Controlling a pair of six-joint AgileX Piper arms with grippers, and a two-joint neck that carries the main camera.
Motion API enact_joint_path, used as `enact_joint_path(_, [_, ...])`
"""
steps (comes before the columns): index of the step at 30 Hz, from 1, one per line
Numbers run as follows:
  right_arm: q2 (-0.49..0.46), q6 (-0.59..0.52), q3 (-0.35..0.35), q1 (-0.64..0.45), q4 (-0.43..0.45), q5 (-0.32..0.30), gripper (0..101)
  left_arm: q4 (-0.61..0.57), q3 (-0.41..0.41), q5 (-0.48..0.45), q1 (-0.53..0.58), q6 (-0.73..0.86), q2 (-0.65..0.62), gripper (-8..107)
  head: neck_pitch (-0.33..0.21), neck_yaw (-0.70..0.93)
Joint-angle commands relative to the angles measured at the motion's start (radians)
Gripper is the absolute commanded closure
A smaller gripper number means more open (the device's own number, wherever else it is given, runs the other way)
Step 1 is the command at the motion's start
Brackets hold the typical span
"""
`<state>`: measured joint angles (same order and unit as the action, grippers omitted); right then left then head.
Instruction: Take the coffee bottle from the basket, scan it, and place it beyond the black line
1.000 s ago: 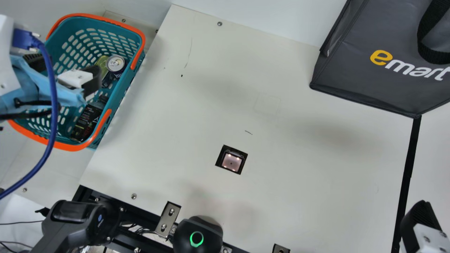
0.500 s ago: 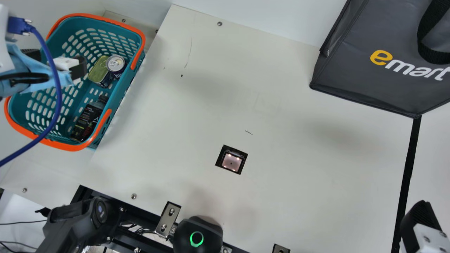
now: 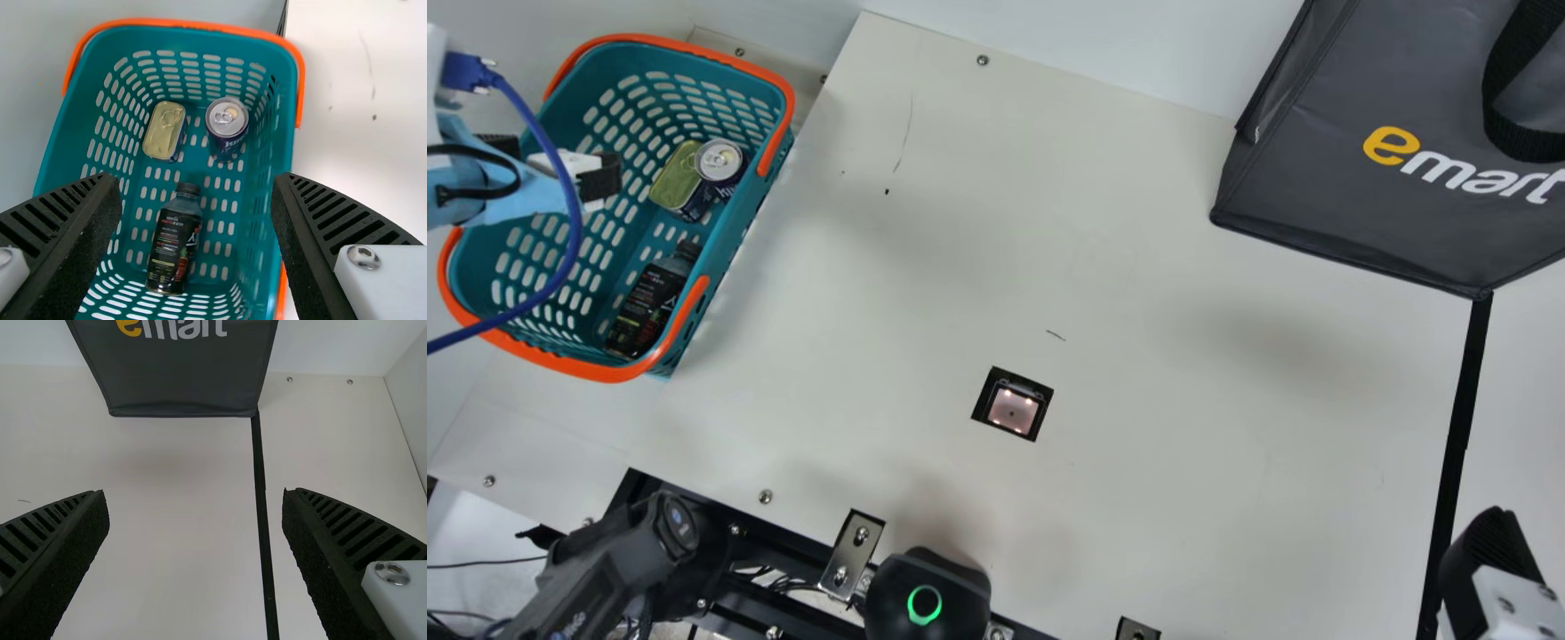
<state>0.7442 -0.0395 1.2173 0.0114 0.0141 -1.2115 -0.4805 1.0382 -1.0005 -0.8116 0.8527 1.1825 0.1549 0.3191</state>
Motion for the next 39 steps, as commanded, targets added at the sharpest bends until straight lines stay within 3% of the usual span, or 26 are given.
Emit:
enact_joint_path(1, [0.000, 0.000, 0.000, 0.000, 0.000, 0.000, 10, -0.006, -0.006, 0.008, -0.005, 0.048, 0.024, 9, -0.017, 0.002])
enact_joint_path(16, [0.000, 0.000, 0.000, 0.000, 0.000, -0.001, 10, -0.008, -0.039, 0.122, -0.006, 0.180, 0.211, 9, -0.017, 0.002])
enact_joint_path(39, [0.000, 0.000, 0.000, 0.000, 0.000, -0.001, 10, 0.011, -0.039, 0.288, 0.020, 0.225, 0.495, 9, -0.017, 0.002])
